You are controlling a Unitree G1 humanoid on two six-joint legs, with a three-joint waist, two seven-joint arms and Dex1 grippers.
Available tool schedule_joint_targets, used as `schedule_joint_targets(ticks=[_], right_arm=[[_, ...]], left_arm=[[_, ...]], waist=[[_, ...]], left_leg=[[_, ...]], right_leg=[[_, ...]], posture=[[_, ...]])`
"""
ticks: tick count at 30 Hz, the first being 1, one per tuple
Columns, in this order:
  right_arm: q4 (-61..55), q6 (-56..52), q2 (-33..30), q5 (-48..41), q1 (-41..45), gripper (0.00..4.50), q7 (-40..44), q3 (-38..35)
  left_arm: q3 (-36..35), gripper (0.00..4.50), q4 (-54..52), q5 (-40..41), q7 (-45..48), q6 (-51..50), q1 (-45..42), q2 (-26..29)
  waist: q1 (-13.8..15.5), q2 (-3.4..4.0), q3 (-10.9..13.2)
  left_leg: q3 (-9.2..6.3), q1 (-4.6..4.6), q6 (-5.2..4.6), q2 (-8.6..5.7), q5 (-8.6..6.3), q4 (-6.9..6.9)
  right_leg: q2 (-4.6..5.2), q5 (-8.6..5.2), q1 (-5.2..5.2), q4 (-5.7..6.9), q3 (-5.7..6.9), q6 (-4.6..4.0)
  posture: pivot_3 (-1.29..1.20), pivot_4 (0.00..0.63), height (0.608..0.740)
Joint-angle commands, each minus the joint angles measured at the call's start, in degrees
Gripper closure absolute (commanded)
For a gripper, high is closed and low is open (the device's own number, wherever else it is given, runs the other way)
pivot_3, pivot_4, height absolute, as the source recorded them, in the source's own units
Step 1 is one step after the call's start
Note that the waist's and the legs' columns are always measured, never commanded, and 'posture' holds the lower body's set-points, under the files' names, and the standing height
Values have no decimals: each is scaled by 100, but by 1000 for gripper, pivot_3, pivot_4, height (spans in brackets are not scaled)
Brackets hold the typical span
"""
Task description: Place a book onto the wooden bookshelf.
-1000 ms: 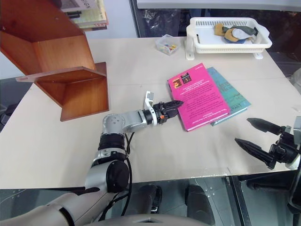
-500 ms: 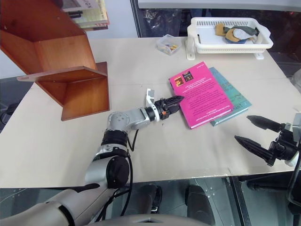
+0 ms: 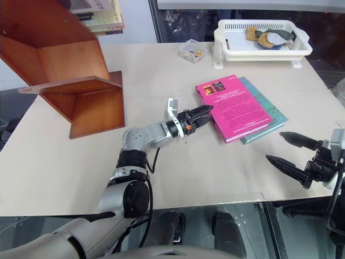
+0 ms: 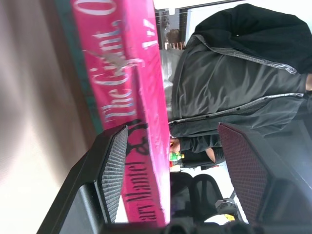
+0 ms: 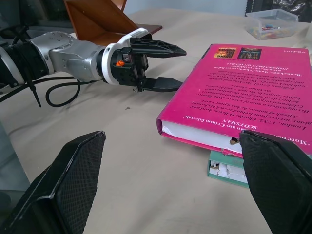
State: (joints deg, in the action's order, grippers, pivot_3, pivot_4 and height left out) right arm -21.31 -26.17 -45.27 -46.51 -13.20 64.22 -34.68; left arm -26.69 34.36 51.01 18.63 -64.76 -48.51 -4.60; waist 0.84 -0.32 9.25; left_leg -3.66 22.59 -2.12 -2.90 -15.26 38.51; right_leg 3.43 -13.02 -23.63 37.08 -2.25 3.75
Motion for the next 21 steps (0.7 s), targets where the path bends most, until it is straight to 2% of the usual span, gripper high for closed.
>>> schedule_joint_targets(ticks=[1,10,21], right_arm=[[-85,-6,-112,-75,23,0,-18,-146],[-232,-51,-84,-191,-21,0,-50,-180],[-309,-33,-53,-205,-179,0,-109,-228]], left_arm=[[-9,1270,56,43,-46,-15,-69,44],[230,1270,1006,-518,165,720,-297,131],[-129,1270,2555,-623,856,1801,-1023,-77]], waist=[[-1,0,0],[1,1,-1],[3,0,-2]], left_leg=[[0,0,0,0,0,0],[1,-1,0,0,0,0],[2,-1,-1,-2,0,1]], right_leg=[[0,0,0,0,0,0],[-2,0,0,0,0,0],[-1,0,2,0,3,1]], posture=[[0,150,740],[0,150,740],[0,150,740]])
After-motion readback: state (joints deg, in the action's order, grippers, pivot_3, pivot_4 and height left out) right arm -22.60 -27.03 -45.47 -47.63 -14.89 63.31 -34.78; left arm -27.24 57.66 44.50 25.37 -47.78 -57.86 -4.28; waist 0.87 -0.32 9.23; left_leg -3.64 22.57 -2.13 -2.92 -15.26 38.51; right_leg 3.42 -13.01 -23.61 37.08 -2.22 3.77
